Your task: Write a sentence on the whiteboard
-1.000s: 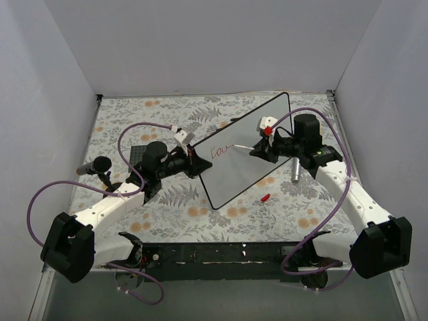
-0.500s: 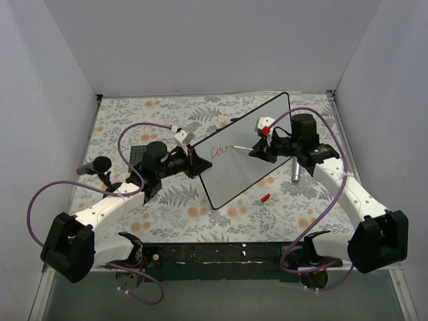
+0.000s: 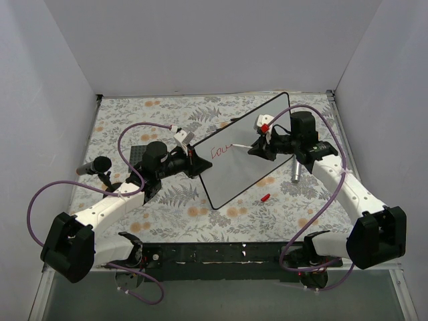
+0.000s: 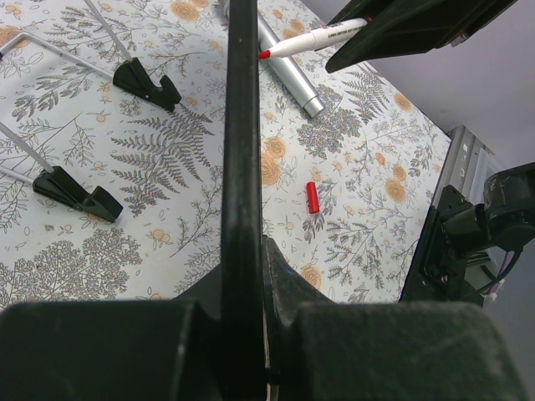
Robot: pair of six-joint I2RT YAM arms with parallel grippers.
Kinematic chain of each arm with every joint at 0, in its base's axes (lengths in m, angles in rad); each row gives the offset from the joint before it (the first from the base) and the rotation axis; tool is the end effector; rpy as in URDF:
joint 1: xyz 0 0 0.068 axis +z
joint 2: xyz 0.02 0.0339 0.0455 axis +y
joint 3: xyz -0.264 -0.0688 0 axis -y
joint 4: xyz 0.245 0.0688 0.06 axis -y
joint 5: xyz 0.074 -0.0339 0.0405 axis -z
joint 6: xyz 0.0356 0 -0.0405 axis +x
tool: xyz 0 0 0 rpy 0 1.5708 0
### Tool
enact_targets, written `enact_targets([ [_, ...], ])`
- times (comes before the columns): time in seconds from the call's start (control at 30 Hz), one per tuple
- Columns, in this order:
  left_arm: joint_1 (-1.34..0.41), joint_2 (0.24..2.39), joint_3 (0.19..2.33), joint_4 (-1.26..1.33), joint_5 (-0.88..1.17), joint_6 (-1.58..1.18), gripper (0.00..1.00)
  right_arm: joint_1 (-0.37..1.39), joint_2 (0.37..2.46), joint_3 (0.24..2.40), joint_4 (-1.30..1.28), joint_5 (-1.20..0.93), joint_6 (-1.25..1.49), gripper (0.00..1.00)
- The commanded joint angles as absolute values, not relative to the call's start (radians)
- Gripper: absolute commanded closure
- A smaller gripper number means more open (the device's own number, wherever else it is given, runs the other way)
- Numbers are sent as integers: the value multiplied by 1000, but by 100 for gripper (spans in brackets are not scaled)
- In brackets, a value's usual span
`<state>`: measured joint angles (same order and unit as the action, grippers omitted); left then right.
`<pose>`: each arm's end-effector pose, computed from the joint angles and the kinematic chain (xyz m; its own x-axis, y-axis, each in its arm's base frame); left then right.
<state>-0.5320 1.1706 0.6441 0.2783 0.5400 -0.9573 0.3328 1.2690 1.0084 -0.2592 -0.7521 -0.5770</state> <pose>0.2152 -0.1479 0.2597 -0.8288 -0.3259 -0.4548 0.3247 0.3819 -0.8653 0.2572 0.1146 0.3107 0.0424 -0.4068 -0.9125 -0.9257 0.3276 -0.1891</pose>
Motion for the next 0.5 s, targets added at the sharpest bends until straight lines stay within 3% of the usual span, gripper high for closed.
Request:
enact_targets([
  [0.0,-535,1163,664,273,591,-922,100,327,1264,1069,-218,-790,-558,99],
  [0.47,-535,1161,663,276,595,-919,100,328,1305,1072,-207,-759,-526,99],
])
